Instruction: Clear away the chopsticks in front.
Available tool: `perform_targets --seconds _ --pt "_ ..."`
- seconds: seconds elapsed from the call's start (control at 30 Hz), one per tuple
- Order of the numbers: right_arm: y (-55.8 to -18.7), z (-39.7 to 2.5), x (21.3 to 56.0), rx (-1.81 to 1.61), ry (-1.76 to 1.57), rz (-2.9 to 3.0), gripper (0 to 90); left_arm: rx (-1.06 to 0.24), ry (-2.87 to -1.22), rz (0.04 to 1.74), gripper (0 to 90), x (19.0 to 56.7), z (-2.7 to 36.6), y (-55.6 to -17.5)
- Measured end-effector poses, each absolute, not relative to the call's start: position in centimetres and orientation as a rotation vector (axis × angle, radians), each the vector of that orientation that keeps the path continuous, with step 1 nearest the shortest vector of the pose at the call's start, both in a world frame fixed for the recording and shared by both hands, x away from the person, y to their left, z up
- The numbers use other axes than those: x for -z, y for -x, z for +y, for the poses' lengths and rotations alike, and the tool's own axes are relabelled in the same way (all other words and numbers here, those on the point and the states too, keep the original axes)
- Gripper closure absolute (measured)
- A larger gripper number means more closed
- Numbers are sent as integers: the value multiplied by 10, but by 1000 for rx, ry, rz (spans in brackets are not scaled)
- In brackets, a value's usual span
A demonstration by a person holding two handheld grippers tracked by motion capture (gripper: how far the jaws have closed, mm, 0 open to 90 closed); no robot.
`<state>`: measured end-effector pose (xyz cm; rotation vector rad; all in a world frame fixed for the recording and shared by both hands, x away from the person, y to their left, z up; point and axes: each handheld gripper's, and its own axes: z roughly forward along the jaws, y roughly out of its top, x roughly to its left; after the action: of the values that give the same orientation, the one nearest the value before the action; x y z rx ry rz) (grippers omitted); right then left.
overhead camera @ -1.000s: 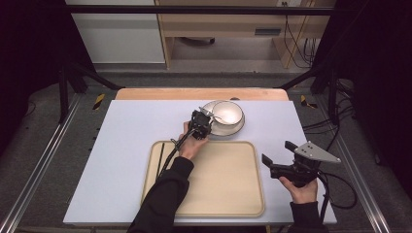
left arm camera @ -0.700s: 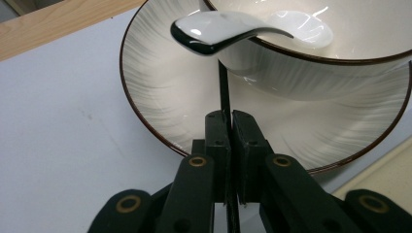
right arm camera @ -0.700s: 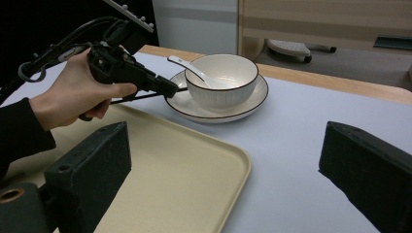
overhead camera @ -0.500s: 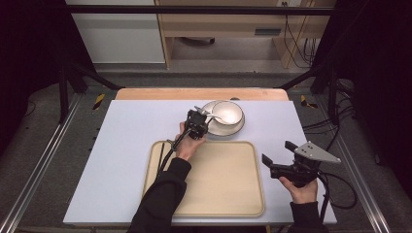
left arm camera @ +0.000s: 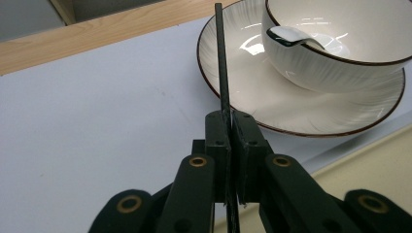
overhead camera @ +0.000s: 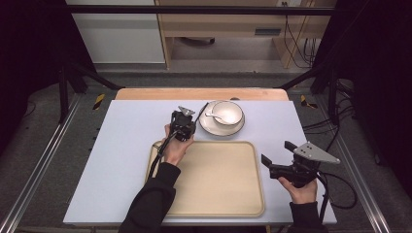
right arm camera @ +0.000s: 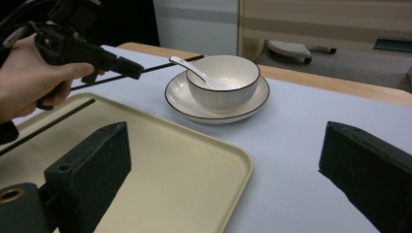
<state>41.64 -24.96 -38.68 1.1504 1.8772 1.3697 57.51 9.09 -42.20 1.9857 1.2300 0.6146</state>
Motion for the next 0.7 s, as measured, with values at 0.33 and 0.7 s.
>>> perform_targets --seconds 0.33,0.7 --pt "-416 -248 387 -1367 -1146 1879 48 -659 -1864 1260 850 412 118 -531" --pt "-415 -246 387 -1364 -1144 1881 48 -715 -1730 1277 850 409 138 -474"
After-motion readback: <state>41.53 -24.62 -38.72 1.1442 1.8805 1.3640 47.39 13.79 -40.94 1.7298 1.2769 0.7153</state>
